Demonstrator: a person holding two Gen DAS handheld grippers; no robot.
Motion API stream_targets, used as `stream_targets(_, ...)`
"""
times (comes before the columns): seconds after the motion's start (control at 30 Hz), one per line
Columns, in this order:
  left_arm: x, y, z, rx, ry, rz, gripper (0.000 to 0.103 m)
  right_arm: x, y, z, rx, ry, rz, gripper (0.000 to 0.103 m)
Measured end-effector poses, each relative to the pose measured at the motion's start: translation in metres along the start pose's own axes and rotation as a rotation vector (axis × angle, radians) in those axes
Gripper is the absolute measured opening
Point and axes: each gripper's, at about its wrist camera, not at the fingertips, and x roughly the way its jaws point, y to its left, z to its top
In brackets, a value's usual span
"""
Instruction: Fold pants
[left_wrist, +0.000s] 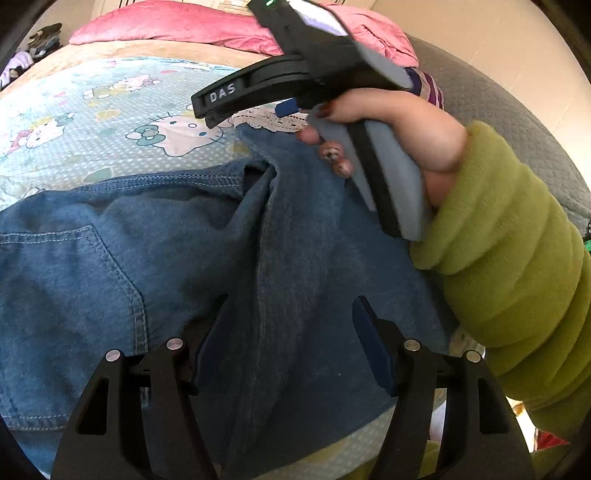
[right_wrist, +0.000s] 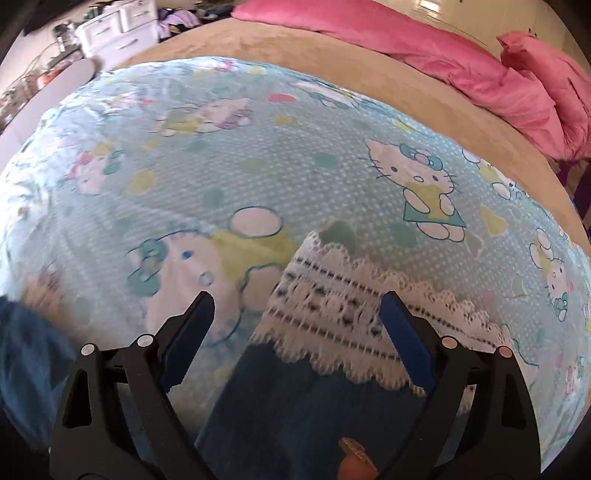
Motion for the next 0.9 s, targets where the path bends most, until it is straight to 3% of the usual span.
stream_targets(0.07, -0.001, 0.002, 0.0, -0.001, -0.005, -0.009, 0.065, 0.004, -0.006, 0.001, 0.018, -0.006, -0.004, 0.073)
stream_targets(0.17, -0.003, 0.005, 0.0, -0.017, -0.01, -0.027, 0.065, 0.002, -0.017, 0.004, 0.046, -0.027, 0.01, 0.045)
stream_targets(0.23, -0.004, 0.007, 0.0, -0.014, -0.016, -0.024, 0.065, -0.005, -0.026, 0.002, 0.071, -0.043, 0.05, 0.02)
stream_targets(0.3, -0.005, 0.005, -0.002, -0.005, -0.021, -0.016, 0.065, -0.018, -0.036, -0.002, 0.093, -0.068, 0.086, 0.012)
stream_targets(0.5, -0.009, 0.006, -0.002, 0.0, -0.037, 0.003, 0.065, -0.072, -0.077, -0.031, 0.2, -0.155, 0.145, 0.009)
stream_targets(0.63, -0.016, 0.005, -0.001, 0.01, -0.052, 0.006, 0.063, -0.119, -0.109, -0.067, 0.262, -0.224, 0.139, 0.009)
stream_targets(0.67, -0.017, 0.004, -0.002, 0.016, -0.054, 0.008, 0.057, -0.127, -0.114, -0.075, 0.276, -0.233, 0.138, 0.009)
stream_targets(0.73, -0.019, 0.0, -0.004, 0.044, -0.051, 0.03, 0.029, -0.142, -0.124, -0.092, 0.306, -0.249, 0.138, 0.009)
stream_targets(0.77, -0.021, 0.0, -0.007, 0.055, -0.048, 0.035, 0.022, -0.152, -0.131, -0.104, 0.325, -0.256, 0.139, 0.009)
stream_targets(0.8, -0.022, -0.002, -0.008, 0.07, -0.046, 0.036, 0.008, -0.159, -0.135, -0.114, 0.338, -0.26, 0.144, 0.009)
stream_targets(0.83, -0.024, -0.005, -0.01, 0.083, -0.046, 0.036, 0.003, -0.166, -0.139, -0.127, 0.354, -0.261, 0.151, 0.009)
stream_targets(0.9, -0.031, -0.009, -0.013, 0.112, -0.059, 0.039, 0.003, -0.176, -0.142, -0.145, 0.373, -0.26, 0.151, 0.009)
